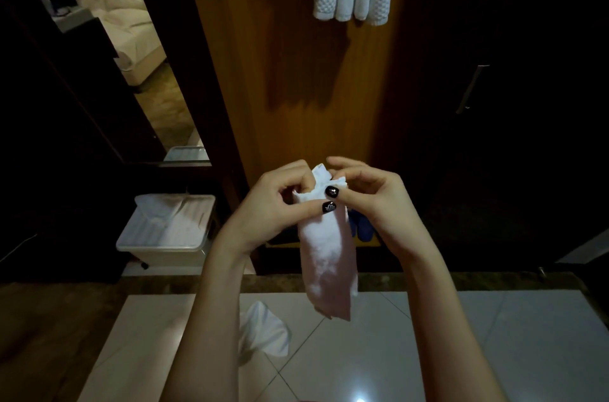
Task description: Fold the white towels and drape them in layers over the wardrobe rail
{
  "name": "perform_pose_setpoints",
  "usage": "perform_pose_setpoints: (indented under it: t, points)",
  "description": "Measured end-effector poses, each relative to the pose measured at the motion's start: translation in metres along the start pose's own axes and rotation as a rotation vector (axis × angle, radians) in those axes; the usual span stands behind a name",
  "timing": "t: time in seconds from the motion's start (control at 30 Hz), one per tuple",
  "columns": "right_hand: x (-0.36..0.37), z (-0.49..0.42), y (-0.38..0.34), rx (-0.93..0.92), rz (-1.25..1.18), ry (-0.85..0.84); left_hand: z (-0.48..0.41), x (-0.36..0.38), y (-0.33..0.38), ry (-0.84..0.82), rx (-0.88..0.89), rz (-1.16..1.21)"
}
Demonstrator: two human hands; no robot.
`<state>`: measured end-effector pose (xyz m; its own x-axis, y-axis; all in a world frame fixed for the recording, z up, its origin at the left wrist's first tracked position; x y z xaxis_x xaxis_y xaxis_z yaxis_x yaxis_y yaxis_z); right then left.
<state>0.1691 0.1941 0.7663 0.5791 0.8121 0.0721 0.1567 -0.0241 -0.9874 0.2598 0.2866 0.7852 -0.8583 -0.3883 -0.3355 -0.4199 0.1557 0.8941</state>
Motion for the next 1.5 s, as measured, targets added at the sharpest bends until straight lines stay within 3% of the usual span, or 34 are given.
perform_pose_setpoints:
  t: [0.2, 0.47, 0.6, 0.77, 1.0, 1.27, 1.33, 1.5]
  points:
    - [0.006, 0.004, -0.007, 0.016, -0.030, -0.058, 0.002, -0.008, 0.005, 0.006, -0.010, 0.036]
    - [0.002, 0.002, -0.011, -0.078, 0.040, 0.074, 0.006, -0.021, 0.003, 0.167, -0.015, 0.079]
    - [-0.010, 0.001, -0.016, -0.142, 0.054, 0.209, 0.009, -0.006, 0.006, 0.067, -0.006, 0.136]
    - [-0.013, -0.003, -0.032, -0.196, 0.104, 0.301, 0.005, -0.007, 0.007, 0.139, 0.009, 0.051]
    - [-0.017, -0.007, -0.041, -0.205, -0.066, 0.333, -0.029, -0.022, 0.029, 0.265, 0.065, 0.110]
    - [-0.025, 0.009, -0.052, -0.341, 0.225, 0.415, -0.056, -0.022, 0.042, 0.293, 0.110, 0.159]
    - [-0.034, 0.011, -0.046, -0.314, 0.293, 0.437, -0.060, -0.026, 0.045, 0.319, 0.117, 0.214]
    - [-0.033, 0.011, -0.028, -0.169, 0.347, 0.279, -0.073, -0.040, 0.065, 0.349, 0.171, 0.284]
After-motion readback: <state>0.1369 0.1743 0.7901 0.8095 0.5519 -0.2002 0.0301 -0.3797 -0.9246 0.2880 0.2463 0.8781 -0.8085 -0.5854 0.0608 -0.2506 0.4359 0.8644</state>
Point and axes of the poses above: each hand's wrist, its own z-axis away from the middle knuckle, its own x-axis out of the palm, y = z × x, the point moved 9 cm from there along -z, towards the middle knuckle
